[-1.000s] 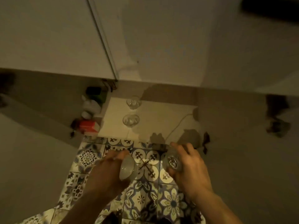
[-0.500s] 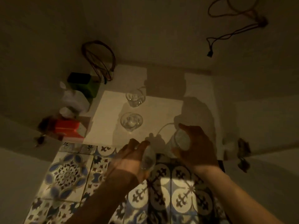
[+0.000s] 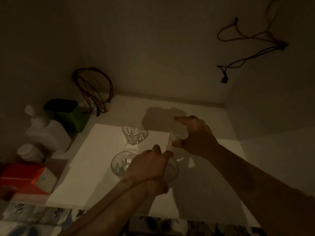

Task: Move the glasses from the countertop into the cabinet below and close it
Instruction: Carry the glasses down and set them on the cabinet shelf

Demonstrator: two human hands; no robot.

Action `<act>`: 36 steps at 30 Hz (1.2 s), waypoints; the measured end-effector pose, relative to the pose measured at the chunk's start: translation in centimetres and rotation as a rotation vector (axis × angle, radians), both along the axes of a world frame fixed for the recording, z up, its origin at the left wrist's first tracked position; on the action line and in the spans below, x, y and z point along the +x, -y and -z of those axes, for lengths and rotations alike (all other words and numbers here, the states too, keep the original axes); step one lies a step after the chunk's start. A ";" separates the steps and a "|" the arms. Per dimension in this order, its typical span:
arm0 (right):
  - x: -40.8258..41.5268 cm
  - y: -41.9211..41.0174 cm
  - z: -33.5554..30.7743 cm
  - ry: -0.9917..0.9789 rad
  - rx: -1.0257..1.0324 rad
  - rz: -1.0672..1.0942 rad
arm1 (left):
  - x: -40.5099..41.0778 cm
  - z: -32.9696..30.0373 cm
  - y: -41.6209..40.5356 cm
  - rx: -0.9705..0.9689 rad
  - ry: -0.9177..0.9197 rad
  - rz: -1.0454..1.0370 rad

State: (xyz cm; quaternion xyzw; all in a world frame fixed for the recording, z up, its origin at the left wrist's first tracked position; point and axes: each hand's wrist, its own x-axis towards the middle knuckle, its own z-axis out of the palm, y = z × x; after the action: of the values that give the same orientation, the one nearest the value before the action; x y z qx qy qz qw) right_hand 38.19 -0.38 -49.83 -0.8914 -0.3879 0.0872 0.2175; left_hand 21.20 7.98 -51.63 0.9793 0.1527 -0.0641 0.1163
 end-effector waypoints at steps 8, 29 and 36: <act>2.5 -4.6 1.5 -0.014 -0.052 -0.111 | 1.5 1.1 -1.0 0.012 0.094 0.114; 2.6 -7.9 3.8 -0.014 -0.083 -0.183 | 1.9 1.6 -2.5 0.016 0.088 0.184; 2.5 -7.8 3.3 -0.010 -0.138 -0.231 | 1.7 1.4 -2.5 0.017 0.107 0.213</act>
State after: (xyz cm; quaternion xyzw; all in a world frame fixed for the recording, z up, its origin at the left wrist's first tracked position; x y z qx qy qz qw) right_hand 40.69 7.37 -53.18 -0.8533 -0.4799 0.1426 0.1460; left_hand 22.90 10.52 -52.99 0.9929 0.0417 -0.0226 0.1086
